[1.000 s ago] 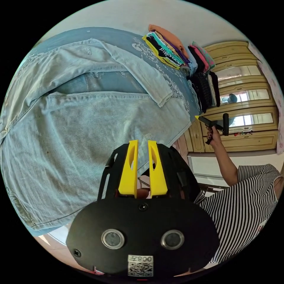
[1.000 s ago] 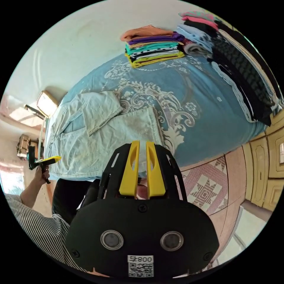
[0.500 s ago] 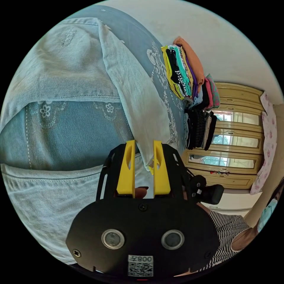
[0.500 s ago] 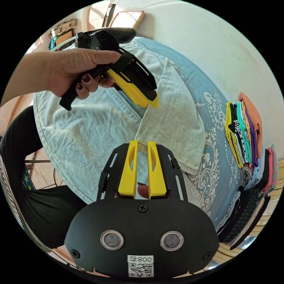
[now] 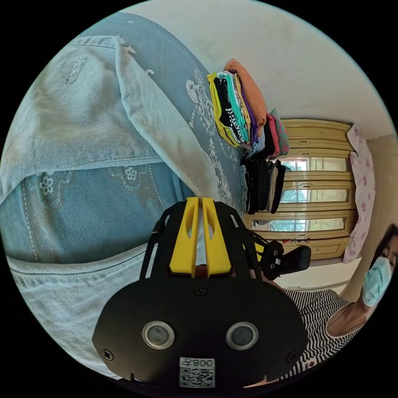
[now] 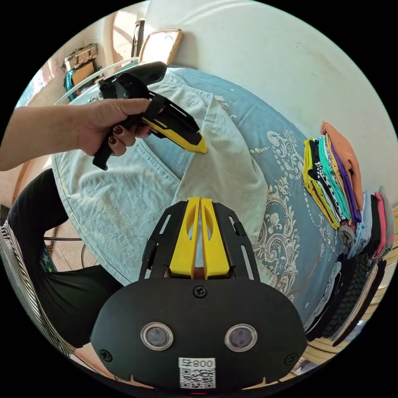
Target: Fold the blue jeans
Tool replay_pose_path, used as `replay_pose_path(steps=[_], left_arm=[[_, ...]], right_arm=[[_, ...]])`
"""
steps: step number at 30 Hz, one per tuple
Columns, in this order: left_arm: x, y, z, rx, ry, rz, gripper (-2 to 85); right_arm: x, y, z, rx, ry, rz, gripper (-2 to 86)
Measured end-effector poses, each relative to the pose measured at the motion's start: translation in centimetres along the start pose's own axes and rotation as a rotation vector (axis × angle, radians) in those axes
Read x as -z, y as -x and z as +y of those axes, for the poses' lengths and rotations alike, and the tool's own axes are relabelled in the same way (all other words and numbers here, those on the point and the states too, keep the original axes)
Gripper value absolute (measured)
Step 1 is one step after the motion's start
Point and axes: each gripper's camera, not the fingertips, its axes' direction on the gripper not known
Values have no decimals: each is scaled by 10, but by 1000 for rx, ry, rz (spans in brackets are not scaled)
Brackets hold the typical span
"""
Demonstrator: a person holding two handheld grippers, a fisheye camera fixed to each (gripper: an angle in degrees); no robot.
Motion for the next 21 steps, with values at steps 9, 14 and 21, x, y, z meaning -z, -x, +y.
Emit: replay_pose_path(steps=[9, 14, 21], left_arm=[[13, -7, 4, -10, -5, 26, 14], [29, -3, 19, 2, 2, 30, 14], [66, -35, 14, -145, -38, 104, 19]], right_arm=[[-20, 8, -41, -207, -46, -55, 111], [-56, 14, -66, -305, 22, 28, 68], [-14, -15, -86, -265, -53, 160, 27]])
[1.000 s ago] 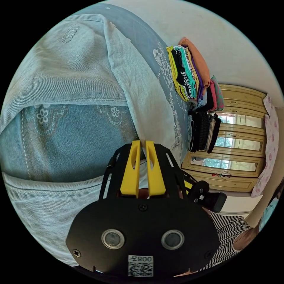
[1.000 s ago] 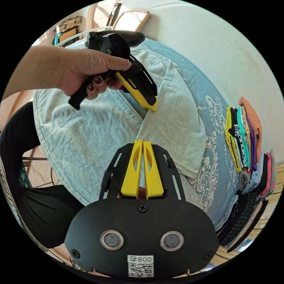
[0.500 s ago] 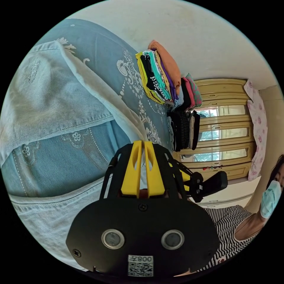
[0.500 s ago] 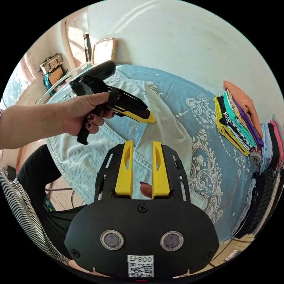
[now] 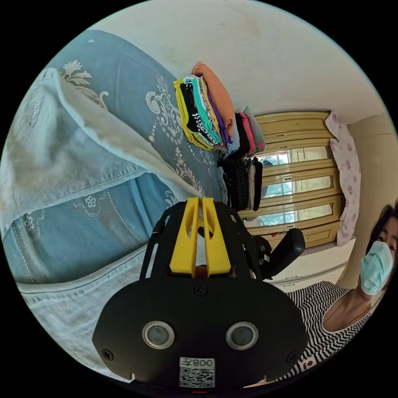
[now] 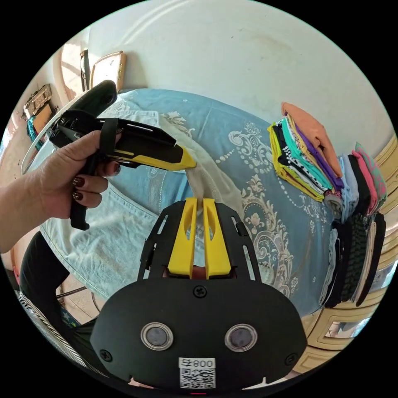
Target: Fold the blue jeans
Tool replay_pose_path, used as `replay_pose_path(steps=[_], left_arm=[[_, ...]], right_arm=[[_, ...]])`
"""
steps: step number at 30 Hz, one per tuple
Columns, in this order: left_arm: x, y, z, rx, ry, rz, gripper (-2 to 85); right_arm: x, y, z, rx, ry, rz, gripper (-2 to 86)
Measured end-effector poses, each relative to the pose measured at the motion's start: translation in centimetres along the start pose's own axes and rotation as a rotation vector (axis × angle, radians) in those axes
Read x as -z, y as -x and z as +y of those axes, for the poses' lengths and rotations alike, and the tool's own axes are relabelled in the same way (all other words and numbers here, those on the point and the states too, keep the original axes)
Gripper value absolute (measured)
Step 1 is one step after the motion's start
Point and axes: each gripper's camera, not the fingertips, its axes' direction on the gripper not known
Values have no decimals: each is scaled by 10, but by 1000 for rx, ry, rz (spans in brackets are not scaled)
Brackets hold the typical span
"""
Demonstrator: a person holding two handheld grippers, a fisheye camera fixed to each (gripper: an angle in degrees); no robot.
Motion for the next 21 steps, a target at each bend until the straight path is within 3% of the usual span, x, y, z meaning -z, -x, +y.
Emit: replay_pose_path(steps=[4, 9, 12, 15, 21], left_arm=[[5, -43, -78, -125, 33, -52, 33], [36, -71, -95, -183, 47, -168, 57], [72, -57, -44, -229, 73, -233, 65], [119, -18, 43, -176, 122, -303, 65], [266, 38, 254, 202, 23, -454, 64]], right_arm=[[13, -65, -79, 24, -35, 115, 23], [-38, -154, -167, -92, 193, 194, 14], [-70, -165, -159, -139, 246, 180, 4], [-97, -140, -119, -140, 223, 26, 0], [-137, -24, -17, -2, 306, -282, -2]])
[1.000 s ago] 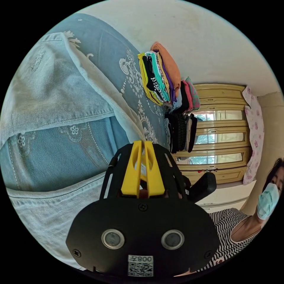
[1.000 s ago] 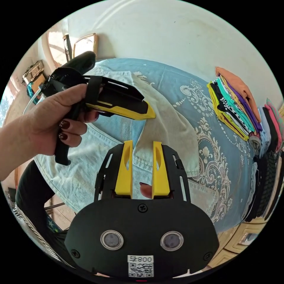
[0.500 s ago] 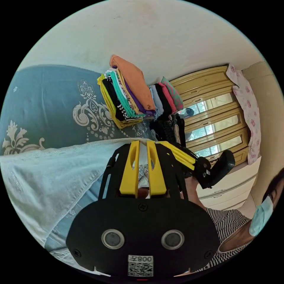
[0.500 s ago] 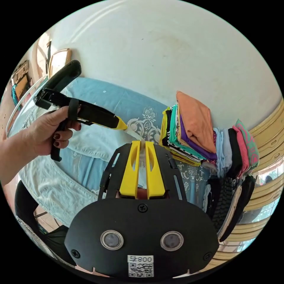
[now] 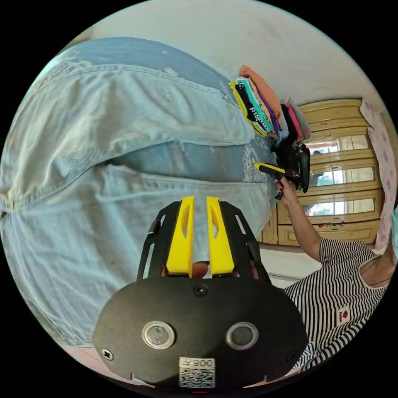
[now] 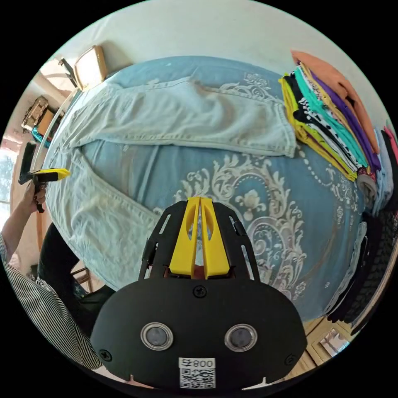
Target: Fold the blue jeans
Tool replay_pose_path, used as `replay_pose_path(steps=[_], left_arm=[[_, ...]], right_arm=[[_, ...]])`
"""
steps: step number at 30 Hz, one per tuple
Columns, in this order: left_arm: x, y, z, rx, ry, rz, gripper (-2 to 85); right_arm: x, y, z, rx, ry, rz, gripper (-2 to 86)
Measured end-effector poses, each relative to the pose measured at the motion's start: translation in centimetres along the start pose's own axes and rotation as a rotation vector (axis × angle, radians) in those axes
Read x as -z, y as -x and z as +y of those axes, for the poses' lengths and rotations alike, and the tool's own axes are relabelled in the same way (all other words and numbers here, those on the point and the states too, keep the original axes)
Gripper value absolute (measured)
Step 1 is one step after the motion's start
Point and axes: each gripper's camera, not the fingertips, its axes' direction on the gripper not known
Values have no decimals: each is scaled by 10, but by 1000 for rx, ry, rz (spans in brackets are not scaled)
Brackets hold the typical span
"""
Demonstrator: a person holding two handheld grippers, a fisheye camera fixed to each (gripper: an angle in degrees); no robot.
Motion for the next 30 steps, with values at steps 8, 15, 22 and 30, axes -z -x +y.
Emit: replay_pose_path(steps=[8, 15, 22, 30], left_arm=[[166, 132, 211, 629, -459, -30, 79], [211, 196, 321, 847, -536, -104, 88], [246, 245, 360, 802, -480, 15, 46], [304, 259, 436, 659, -616, 134, 19]], right_arm=[[-27, 183, 13, 359, 46, -208, 11], [-46, 292, 26, 618, 110, -118, 59], [-74, 318, 31, 620, 202, 5, 61], [-76, 319, 49, 642, 237, 53, 11]])
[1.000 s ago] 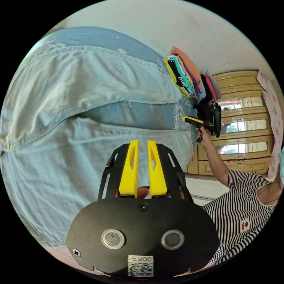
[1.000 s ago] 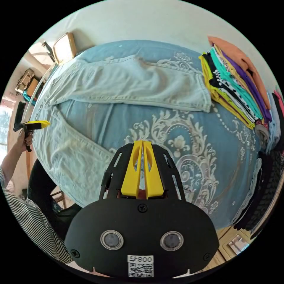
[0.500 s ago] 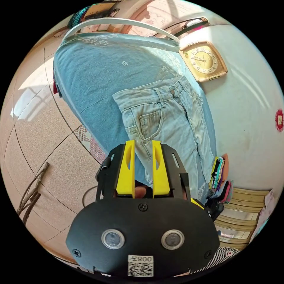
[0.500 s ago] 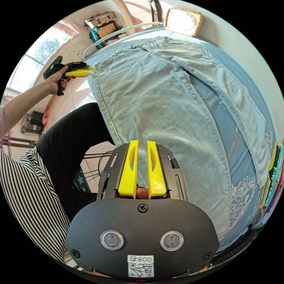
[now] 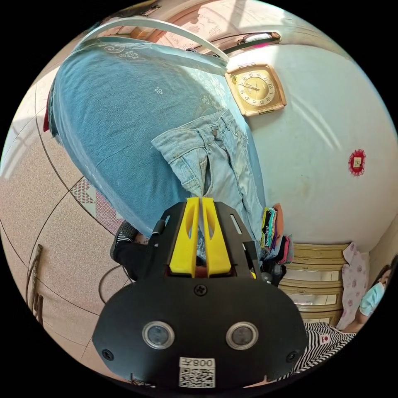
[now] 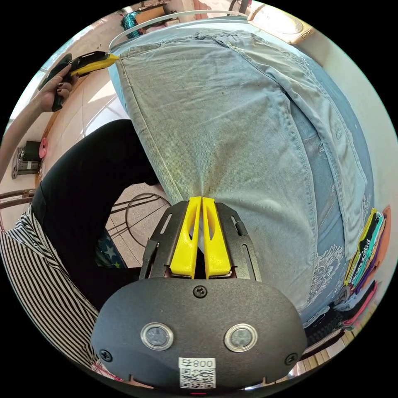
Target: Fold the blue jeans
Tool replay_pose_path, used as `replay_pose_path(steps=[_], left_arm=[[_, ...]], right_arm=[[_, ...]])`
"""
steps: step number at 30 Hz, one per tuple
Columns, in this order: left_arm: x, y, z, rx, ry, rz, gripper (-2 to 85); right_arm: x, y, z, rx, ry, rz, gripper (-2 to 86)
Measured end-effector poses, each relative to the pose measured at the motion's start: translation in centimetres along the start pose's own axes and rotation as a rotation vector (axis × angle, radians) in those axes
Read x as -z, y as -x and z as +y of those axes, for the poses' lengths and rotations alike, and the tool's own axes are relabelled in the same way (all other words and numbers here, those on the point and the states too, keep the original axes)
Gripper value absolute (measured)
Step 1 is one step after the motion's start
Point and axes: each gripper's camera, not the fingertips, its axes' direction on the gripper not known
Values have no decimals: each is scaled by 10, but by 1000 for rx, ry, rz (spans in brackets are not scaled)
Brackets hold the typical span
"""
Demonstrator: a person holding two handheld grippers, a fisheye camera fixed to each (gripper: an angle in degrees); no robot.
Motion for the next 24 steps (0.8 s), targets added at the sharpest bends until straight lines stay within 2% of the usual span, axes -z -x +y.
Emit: replay_pose_path(steps=[3, 8, 12, 15, 17, 20, 24], left_arm=[[11, 21, -1, 35, 0, -7, 19], [31, 47, 2, 72, 41, 8, 37], [36, 53, 12, 46, 129, 46, 65], [30, 56, 16, 23, 214, 76, 81], [26, 57, 15, 22, 251, 90, 88], [21, 54, 8, 14, 298, 82, 91], [20, 50, -3, 13, 311, 42, 88]], right_arm=[[-5, -3, 11, -5, -4, 18, 8], [-1, -52, 52, -200, -84, -170, 8], [10, -96, 118, -398, -169, -168, 12], [7, -152, 206, -685, -199, -160, 26], [-3, -200, 295, -978, -258, -206, 56], [-16, -241, 397, -1282, -297, -210, 87], [-33, -267, 466, -1478, -278, -191, 107]])
